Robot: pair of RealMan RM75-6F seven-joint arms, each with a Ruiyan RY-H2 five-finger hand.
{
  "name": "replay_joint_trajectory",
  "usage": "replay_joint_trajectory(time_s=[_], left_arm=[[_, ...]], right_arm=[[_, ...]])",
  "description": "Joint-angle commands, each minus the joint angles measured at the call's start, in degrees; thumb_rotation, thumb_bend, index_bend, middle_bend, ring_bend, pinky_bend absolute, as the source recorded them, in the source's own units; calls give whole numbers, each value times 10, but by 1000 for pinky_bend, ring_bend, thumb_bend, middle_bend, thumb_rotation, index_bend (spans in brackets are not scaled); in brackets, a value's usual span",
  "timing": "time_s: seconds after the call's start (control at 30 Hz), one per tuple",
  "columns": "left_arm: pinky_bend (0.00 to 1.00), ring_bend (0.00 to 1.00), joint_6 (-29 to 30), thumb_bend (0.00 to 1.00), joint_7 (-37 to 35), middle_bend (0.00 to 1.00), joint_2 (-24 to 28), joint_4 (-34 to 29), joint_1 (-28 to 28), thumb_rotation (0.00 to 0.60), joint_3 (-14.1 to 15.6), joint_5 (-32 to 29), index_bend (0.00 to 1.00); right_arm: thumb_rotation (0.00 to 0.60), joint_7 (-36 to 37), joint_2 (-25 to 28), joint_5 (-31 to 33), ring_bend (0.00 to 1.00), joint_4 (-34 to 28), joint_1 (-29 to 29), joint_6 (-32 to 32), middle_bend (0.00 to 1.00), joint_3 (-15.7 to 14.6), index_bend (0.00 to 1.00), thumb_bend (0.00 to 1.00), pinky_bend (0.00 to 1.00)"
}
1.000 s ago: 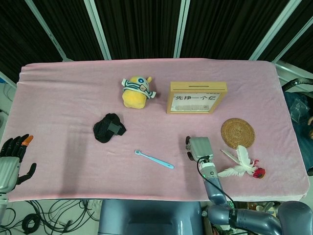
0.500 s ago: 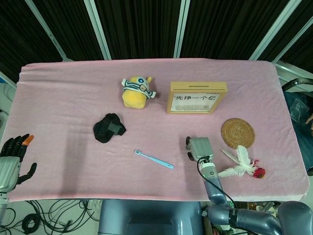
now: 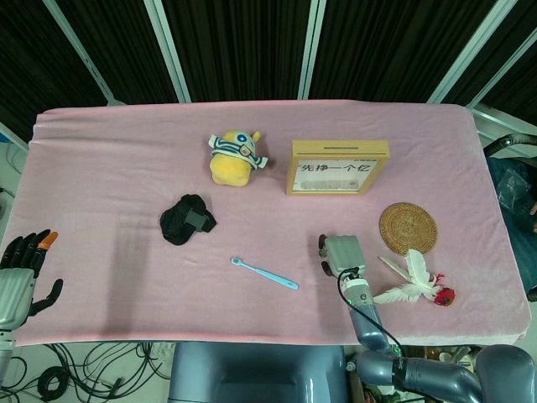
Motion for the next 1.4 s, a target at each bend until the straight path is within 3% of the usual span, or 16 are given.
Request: replay_joint_trajectory(time_s=[0.03,1.4], left_arm=[[0,0,0,407,0,38,0,0,0,600,0,0,24],[0,0,-1,408,1,38,0,2,-1,600,1,-1,24]], right_arm=[[600,0,0,0,876,0,0,0,857,0,431,245,878],[600,3,-4,2,876,14,3,-10,857,0,431,268,878]])
